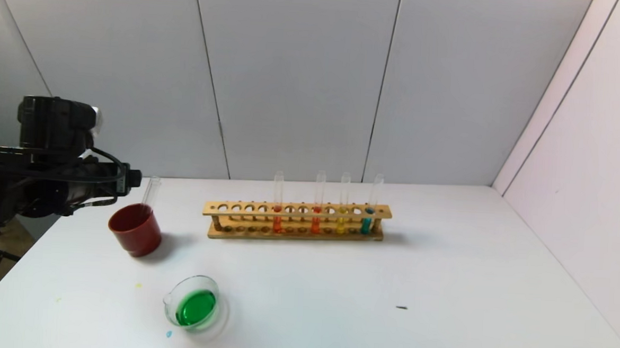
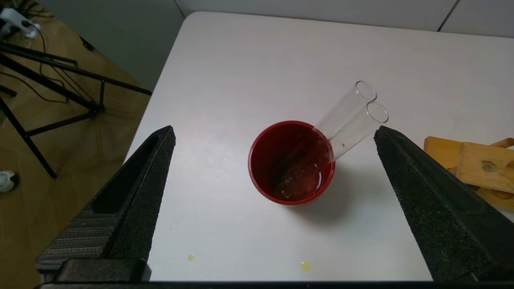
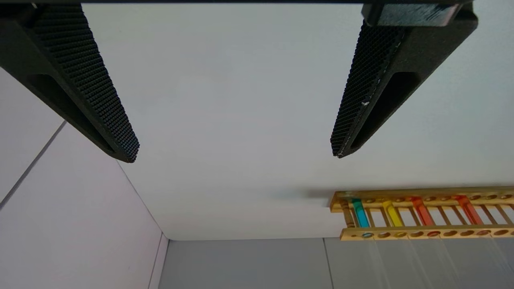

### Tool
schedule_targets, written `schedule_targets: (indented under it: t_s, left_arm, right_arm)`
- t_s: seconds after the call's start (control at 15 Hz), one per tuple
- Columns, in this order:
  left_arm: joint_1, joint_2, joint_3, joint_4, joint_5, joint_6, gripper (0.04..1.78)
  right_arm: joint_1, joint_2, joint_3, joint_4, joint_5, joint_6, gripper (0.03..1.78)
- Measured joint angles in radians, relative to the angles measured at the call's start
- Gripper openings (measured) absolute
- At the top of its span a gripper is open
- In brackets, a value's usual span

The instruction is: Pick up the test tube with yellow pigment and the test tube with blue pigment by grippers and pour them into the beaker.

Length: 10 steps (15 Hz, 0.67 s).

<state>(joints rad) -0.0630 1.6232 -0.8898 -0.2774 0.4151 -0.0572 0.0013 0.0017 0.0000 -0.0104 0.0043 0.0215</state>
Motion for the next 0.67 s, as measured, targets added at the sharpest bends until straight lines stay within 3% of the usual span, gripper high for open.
schedule_targets:
  t_s: [0.47,0.67]
  left_arm:
    - [-0.001,-0.239,-0.005,0.078,-0.001,0.081,1.75]
    - [0.000,-0.381,-0.005,0.170,-0.003,0.088,1.75]
  right_arm:
    - [0.000,0.000,0.000,0.000,0.000,0.000,1.74]
    - [0.000,0.000,0.000,0.000,0.000,0.000,1.74]
